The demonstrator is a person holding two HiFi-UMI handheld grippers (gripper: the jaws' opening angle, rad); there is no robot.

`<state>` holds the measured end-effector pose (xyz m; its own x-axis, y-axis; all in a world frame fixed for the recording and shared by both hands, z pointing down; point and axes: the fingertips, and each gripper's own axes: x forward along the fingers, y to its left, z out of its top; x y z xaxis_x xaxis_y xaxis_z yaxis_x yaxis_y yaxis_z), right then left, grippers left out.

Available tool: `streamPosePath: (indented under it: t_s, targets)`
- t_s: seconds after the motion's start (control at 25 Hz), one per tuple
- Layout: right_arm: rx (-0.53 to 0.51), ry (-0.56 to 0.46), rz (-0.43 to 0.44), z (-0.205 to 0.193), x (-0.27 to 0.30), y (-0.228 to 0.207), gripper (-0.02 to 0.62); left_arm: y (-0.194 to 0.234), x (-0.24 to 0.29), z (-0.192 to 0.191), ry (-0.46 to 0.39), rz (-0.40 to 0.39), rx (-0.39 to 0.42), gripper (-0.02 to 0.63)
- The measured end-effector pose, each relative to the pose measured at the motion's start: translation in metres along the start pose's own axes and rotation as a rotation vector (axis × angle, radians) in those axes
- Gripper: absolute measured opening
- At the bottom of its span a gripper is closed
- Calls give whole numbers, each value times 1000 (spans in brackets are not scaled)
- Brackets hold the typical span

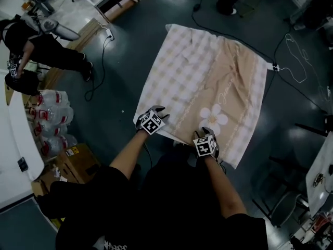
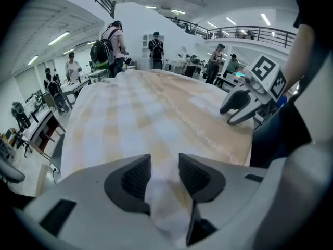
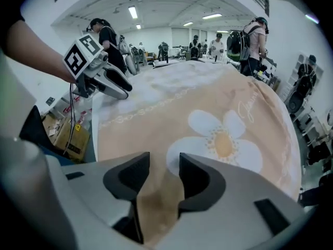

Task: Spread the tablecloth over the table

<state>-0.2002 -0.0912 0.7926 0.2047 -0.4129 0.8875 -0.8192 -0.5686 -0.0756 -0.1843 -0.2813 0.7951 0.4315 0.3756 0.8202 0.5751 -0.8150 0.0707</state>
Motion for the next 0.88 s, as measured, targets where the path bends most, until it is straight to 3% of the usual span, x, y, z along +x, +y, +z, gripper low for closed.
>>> streamPosePath:
  t_s: [0.08,0.16,0.32,0.48,0.68,0.76,0.84,0.88]
  targets:
    - [-6,-11,-14,2,-1,1,168,3,0,-6,-9,-13,-8,154]
    - [8,-18,-17,7,-2,0,131,7,-3,-8,-15,-36,-27,64]
    - [-43,5,-38,9,-6,-2,27,5,-11,-2,-35,-67,-46,43]
    - [-119,29,-28,4,-14,-2,20,1,-15,-3,-78,-44,-147,43]
    - [-51,48,-12,-11,-29,-16,18,-30,-23,-4,-91,14,-205,21]
    - [-26,51,-9,-17,-33,-25,18,-41,-24,-4,-130,15,-349,17]
    - [-12,38,1,-9,-31,-27,20,-41,-31,-8,-179,-27,-551,17]
    - [8,30,11,-4,-31,-26,20,-40,-36,-10,-187,-51,-607,17]
